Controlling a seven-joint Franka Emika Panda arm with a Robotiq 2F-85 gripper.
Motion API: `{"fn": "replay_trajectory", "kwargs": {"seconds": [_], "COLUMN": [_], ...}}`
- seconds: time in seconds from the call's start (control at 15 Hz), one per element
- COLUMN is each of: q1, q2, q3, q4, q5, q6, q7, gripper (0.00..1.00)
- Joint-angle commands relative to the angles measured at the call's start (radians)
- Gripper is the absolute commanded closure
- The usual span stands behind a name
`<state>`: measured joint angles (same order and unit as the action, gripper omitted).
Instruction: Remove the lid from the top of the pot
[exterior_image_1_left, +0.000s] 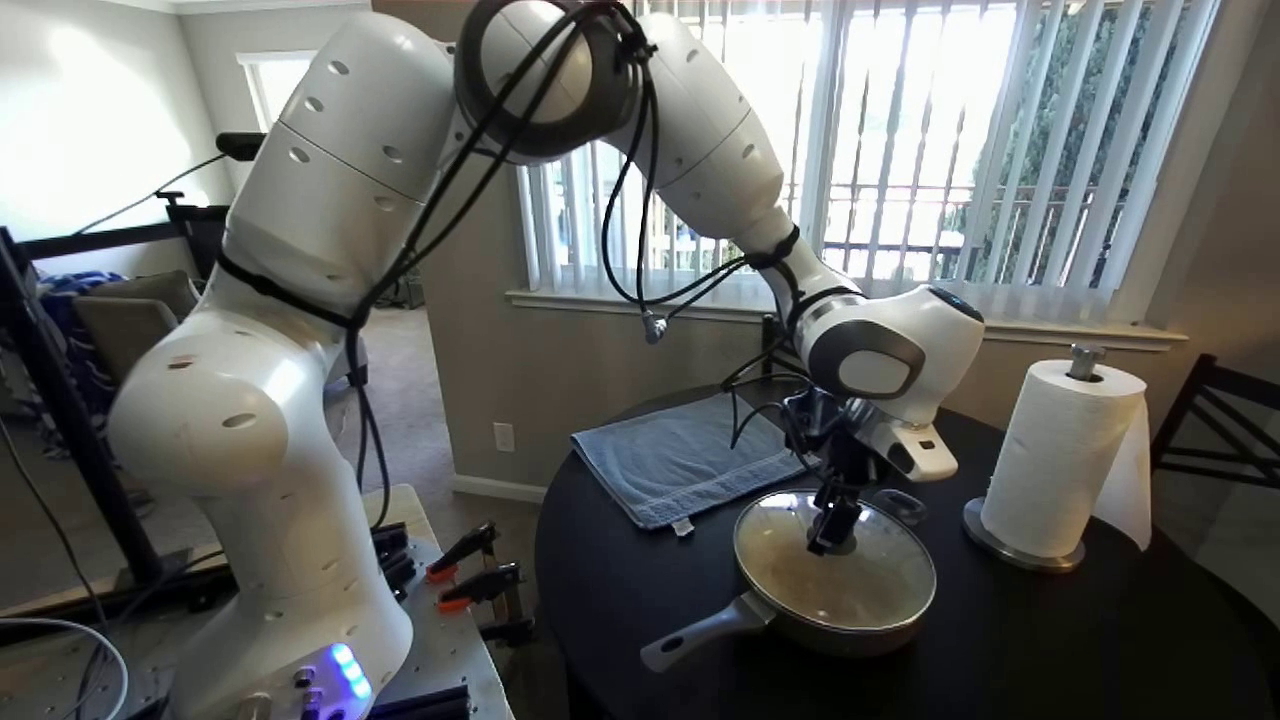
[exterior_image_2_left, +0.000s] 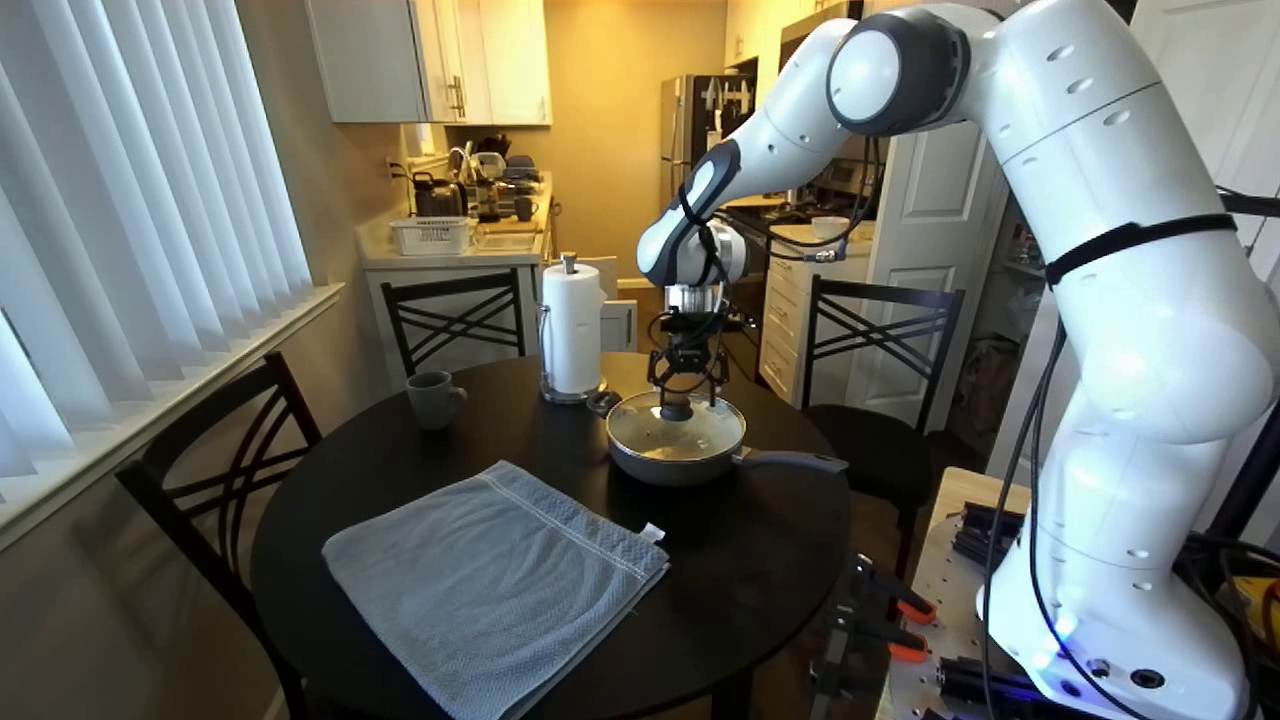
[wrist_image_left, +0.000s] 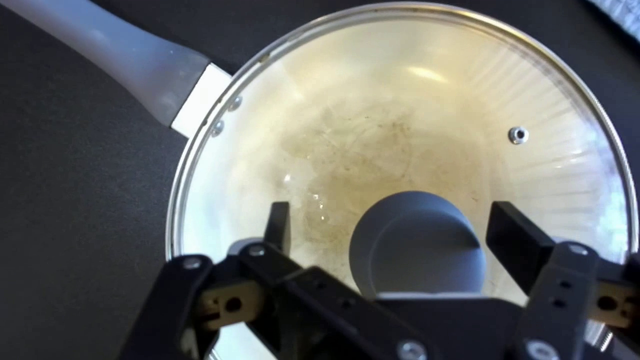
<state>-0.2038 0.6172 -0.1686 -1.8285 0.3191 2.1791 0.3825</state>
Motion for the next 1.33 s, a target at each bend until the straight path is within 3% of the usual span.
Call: {"fn": "replay_trajectory", "kwargs": {"seconds": [0.0, 0.27, 0.6, 1.0, 1.27], "q1": [-0.001, 0.024, 0.096, 0.138, 0.13], "q2": [0.012, 0.004, -0.004, 0.002, -0.006], "q3": [0.006, -0.002, -0.046, -0.089, -0.085], "q4": [0.007, -0.006, -0.026, -0.02, -0.042], "q5": [0.036, 0.016, -0.042, -0.11, -0.121], "q6": [0.03, 0.088, 0.204, 0.171, 0.168], "q7": [0.021, 0.042, 0.162, 0.296, 0.325], "gripper": [0.0, 0.0, 0.0, 0.0, 0.0]}}
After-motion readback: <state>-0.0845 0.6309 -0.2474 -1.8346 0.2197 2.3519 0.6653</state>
